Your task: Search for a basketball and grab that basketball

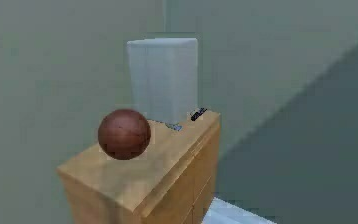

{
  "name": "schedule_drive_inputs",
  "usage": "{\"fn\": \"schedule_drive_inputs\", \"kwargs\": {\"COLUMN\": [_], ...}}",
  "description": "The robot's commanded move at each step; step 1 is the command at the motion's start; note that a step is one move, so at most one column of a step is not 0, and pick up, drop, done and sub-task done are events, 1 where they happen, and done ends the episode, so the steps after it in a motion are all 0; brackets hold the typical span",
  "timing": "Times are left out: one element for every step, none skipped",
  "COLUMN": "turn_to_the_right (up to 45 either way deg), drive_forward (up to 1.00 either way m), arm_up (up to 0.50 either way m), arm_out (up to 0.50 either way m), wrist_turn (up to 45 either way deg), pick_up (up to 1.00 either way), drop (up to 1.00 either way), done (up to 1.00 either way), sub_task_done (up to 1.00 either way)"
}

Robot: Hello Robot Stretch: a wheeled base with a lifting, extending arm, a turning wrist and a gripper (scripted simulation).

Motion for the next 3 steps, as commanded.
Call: {"fn": "schedule_drive_inputs", "kwargs": {"turn_to_the_right": [-45.0, -45.0, -3.0], "drive_forward": [0.0, 0.0, 0.0], "arm_up": [0.0, 0.0, 0.0], "arm_out": [0.0, 0.0, 0.0], "wrist_turn": [0.0, 0.0, 0.0], "pick_up": [0.0, 0.0, 0.0], "drop": [0.0, 0.0, 0.0], "done": [0.0, 0.0, 0.0], "sub_task_done": [0.0, 0.0, 0.0]}}
